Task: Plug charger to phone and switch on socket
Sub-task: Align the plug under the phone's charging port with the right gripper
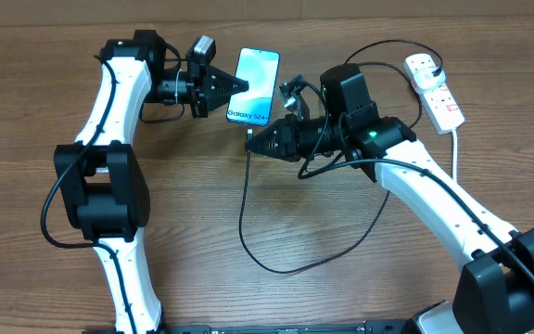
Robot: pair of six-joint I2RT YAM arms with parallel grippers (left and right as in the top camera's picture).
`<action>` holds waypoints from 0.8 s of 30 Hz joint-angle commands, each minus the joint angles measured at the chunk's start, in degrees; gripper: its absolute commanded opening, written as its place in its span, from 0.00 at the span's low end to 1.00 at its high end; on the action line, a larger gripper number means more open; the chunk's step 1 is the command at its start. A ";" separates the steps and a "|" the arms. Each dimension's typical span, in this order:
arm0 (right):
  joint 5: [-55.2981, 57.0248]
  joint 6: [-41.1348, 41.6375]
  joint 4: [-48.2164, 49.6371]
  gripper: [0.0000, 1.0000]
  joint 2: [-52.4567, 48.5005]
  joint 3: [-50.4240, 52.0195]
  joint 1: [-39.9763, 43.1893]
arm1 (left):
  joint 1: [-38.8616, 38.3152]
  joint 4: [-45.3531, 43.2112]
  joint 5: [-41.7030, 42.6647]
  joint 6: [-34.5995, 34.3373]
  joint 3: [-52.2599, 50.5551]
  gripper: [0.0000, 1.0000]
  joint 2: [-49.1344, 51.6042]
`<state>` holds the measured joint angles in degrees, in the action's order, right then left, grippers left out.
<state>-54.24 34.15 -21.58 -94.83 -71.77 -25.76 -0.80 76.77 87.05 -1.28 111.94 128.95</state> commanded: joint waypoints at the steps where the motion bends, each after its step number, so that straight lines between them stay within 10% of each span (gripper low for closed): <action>1: 0.44 3.54 1.20 0.04 0.13 -0.63 0.02 | 0.50 0.11 3.54 1.27 0.61 0.04 -0.37; 24: 2.69 7.67 3.63 0.04 -1.31 -0.63 -1.40 | 0.50 0.13 3.56 -0.50 0.61 0.04 -0.37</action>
<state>-52.07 40.58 -18.41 -95.00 -71.77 -27.00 -0.60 76.77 87.05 -1.37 111.94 128.95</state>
